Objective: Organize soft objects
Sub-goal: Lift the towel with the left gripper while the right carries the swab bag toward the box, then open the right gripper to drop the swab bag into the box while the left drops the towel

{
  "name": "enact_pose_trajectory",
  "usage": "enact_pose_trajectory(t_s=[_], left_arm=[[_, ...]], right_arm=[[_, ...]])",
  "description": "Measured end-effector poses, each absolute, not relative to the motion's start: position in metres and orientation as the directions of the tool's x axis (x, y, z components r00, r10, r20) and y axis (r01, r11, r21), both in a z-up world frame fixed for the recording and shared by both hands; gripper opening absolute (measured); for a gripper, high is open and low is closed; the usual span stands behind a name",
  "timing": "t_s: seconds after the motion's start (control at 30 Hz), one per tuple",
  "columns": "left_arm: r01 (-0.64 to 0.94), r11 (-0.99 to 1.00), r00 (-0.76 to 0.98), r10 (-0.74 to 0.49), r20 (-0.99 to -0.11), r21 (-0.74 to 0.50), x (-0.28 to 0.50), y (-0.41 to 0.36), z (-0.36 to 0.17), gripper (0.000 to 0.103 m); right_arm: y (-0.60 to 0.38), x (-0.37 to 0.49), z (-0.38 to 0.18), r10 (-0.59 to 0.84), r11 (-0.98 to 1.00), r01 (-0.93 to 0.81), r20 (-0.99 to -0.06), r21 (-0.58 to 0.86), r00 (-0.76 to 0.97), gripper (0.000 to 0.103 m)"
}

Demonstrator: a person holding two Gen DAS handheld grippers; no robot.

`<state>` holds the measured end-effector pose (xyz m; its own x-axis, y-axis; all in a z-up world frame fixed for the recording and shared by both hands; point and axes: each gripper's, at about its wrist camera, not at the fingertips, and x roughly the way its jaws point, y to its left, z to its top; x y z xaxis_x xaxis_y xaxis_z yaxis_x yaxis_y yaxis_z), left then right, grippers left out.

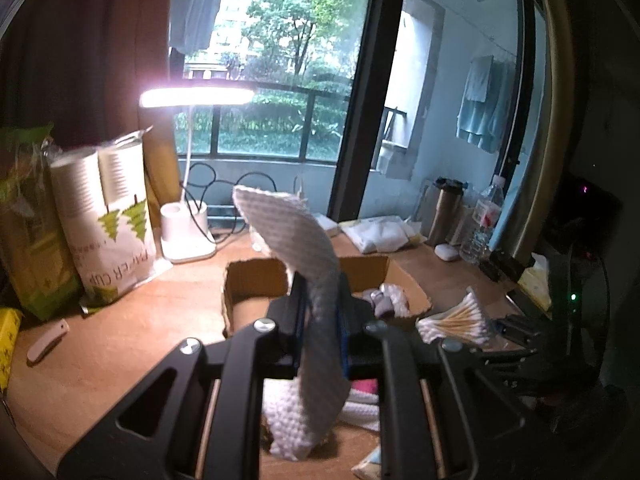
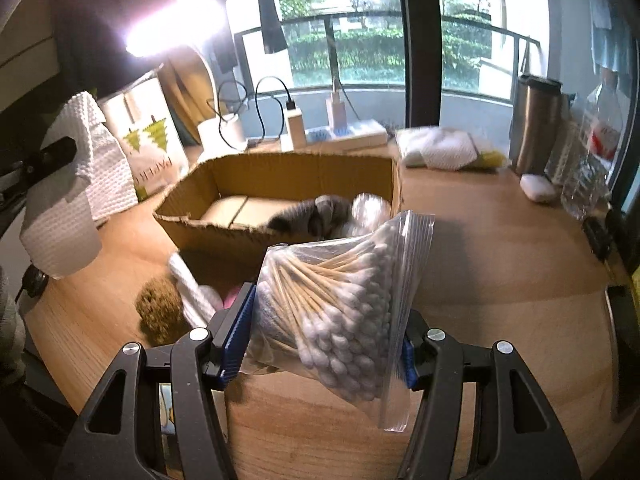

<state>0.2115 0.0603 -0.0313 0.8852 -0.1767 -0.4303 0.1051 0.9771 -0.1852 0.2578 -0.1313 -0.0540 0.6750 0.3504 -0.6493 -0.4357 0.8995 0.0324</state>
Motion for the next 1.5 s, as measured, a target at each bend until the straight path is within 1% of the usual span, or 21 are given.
enact_pose_trajectory(t_s=[0.33, 0.67, 0.93, 1.03, 1.37, 1.5], left_arm=[[0.114, 0.981, 0.898, -0.169, -0.405, -0.157, 0.226, 0.059, -0.022, 0.014], [0.111, 0.984, 0.891, -0.16, -0.426, -0.137, 0.254, 0.056, -0.031, 0.014], [0.096, 0.984, 0.866, -0.158, -0.474, -0.151, 0.283, 0.061, -0.055, 0.014], [0.09, 0.983, 0.844, -0.161, -0.512, -0.161, 0.295, 0.063, -0.068, 0.014], [0.049, 0.976, 0.795, -0.166, -0.583, -0.21, 0.318, 0.079, -0.099, 0.016], [0.044, 0.977, 0.77, -0.168, -0.616, -0.211, 0.327, 0.081, -0.109, 0.016]], right_arm=[[-0.132, 0.272, -0.038, 0.366, 0.896, -0.442, -0.617, 0.032, 0.697, 0.063], [-0.134, 0.29, -0.03, 0.377, 0.894, -0.446, -0.596, 0.036, 0.708, 0.063], [-0.134, 0.307, -0.034, 0.367, 0.899, -0.437, -0.606, 0.035, 0.706, 0.063], [-0.134, 0.314, -0.035, 0.36, 0.902, -0.43, -0.607, 0.033, 0.709, 0.063], [-0.12, 0.331, -0.039, 0.343, 0.904, -0.427, -0.621, 0.015, 0.705, 0.063], [-0.109, 0.338, -0.038, 0.346, 0.9, -0.435, -0.617, 0.007, 0.707, 0.063]])
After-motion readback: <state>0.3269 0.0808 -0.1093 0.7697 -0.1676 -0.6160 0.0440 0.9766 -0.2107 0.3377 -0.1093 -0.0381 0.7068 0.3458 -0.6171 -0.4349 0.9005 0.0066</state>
